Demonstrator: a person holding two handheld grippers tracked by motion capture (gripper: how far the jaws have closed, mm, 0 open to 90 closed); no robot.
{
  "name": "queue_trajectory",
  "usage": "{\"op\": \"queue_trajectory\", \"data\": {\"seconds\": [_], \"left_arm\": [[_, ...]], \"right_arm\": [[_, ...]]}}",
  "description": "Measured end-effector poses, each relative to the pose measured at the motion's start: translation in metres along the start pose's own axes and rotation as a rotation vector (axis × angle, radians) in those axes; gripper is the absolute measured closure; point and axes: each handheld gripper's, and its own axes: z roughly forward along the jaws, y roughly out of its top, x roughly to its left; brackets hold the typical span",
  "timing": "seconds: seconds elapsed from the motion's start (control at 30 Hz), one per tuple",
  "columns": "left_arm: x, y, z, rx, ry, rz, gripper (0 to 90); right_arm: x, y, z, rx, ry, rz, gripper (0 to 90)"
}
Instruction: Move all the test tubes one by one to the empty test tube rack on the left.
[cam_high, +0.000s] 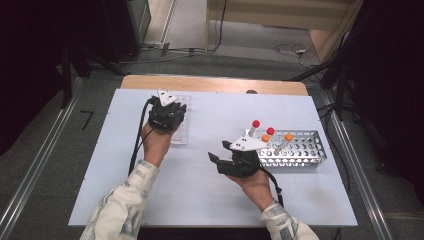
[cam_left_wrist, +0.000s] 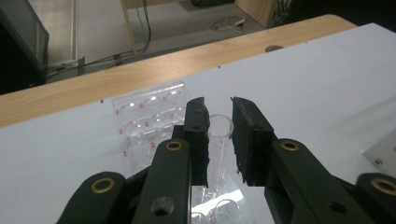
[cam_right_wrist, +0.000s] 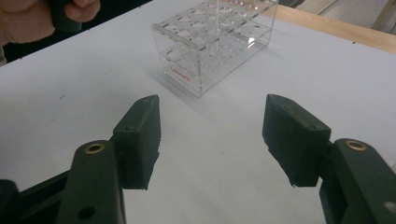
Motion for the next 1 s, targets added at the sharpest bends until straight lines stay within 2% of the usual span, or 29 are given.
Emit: {"op": "queue_trajectory", "data": {"seconds": [0.2,0.43,0.63,0.73,0.87,1.0], "left_arm": [[0.000,-0.010,0.009,0.025,0.001,-0.014,76.6],[0.001,-0.014,0.012,0.041,0.000,-0.022,75.2],[0.005,-0.011,0.007,0.023,-0.028,-0.061,64.2],[0.005,-0.011,0.002,0.022,-0.031,-0.061,54.7],[0.004,-0.011,-0.004,0.020,-0.028,-0.076,34.6],[0.005,-0.014,-0.012,0.004,-0.037,-0.080,28.7]], "right_arm": [[0.000,0.000,0.000,0.003,-0.001,-0.002,35.7],[0.000,0.000,0.001,0.003,0.000,-0.002,35.5],[0.001,0.000,-0.001,0.002,0.002,-0.002,35.3],[0.001,-0.002,-0.004,0.002,-0.001,-0.004,35.3],[-0.002,-0.003,-0.013,-0.012,-0.008,0.006,35.4],[-0.006,-0.005,-0.027,-0.029,-0.019,0.012,35.4]]}}
